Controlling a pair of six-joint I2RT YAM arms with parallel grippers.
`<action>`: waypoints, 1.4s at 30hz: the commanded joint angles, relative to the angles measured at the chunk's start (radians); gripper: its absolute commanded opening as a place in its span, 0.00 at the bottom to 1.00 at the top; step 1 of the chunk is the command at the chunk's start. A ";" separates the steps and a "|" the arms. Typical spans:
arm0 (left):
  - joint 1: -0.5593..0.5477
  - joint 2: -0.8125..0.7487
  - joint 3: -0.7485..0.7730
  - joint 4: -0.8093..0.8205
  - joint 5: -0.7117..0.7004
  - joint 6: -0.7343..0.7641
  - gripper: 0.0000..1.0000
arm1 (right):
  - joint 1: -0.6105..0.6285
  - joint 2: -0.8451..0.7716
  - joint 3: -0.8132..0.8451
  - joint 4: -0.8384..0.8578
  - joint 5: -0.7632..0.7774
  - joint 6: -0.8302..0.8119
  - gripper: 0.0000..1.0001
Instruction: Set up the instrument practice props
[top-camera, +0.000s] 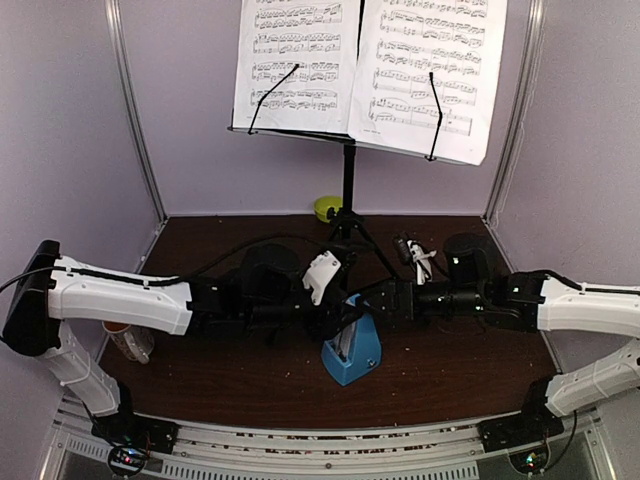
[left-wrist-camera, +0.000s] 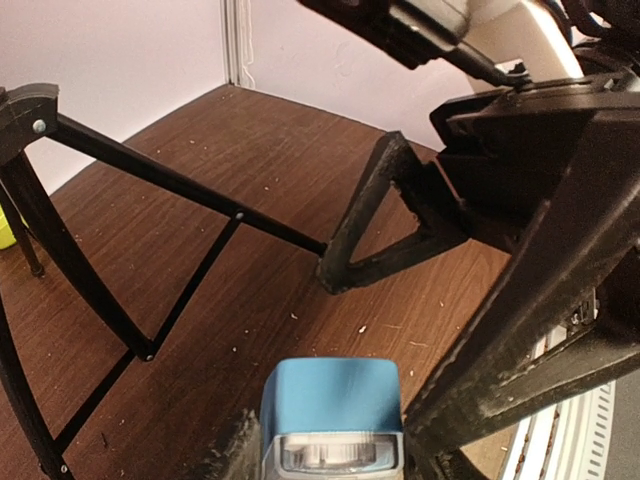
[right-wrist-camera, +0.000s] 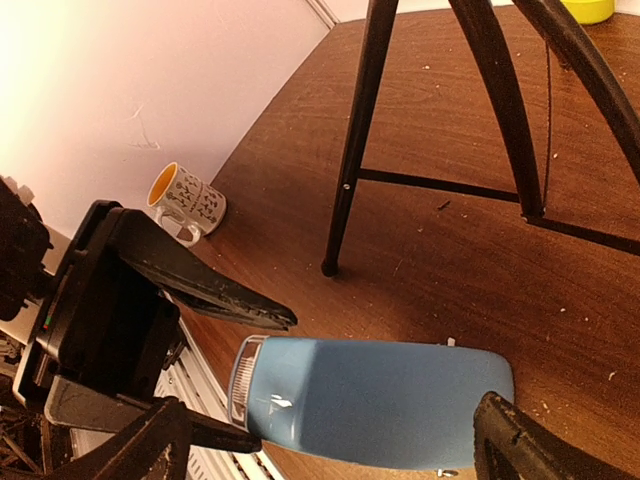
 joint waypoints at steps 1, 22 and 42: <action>-0.005 -0.006 -0.010 0.078 0.013 -0.002 0.47 | -0.005 0.017 0.000 0.045 -0.021 0.032 0.99; -0.026 -0.045 -0.062 0.083 0.004 0.023 0.52 | -0.033 0.064 -0.059 0.057 -0.002 0.080 0.92; -0.045 -0.057 -0.077 0.025 0.035 0.067 0.10 | -0.040 0.095 -0.120 0.012 0.073 0.059 0.84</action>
